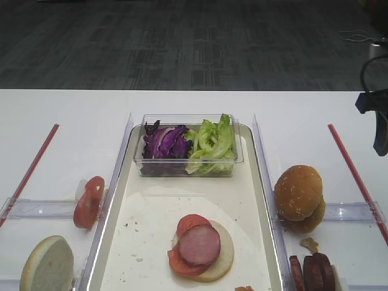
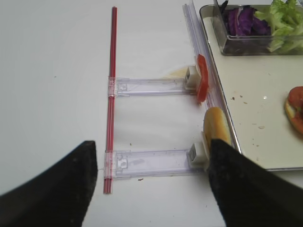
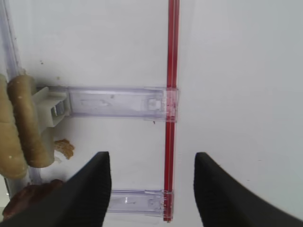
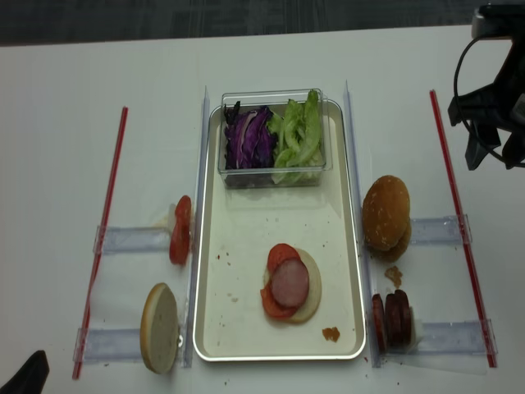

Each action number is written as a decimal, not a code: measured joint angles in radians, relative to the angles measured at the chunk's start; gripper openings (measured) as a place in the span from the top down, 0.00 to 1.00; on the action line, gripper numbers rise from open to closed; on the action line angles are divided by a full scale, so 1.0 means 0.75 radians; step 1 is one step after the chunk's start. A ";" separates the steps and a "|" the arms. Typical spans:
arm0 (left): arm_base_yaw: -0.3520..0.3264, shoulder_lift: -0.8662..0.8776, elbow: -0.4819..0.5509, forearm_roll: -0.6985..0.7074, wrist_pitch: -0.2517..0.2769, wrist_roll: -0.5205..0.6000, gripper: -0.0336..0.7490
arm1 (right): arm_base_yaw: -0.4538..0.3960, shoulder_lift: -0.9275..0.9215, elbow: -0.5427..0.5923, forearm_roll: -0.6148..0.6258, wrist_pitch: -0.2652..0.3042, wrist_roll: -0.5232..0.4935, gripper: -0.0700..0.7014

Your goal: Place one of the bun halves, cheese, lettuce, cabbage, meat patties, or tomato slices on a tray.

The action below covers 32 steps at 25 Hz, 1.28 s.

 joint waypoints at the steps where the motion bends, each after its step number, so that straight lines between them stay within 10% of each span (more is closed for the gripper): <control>1: 0.000 0.000 0.000 0.000 0.000 0.000 0.36 | 0.000 0.000 0.000 0.009 0.000 -0.001 0.37; 19: 0.000 0.000 0.000 0.000 0.000 0.000 0.36 | 0.000 -0.149 0.364 0.023 -0.008 -0.001 0.38; 32: 0.000 0.000 0.000 0.000 0.000 0.000 0.36 | 0.000 -0.488 0.702 0.034 -0.166 -0.003 0.38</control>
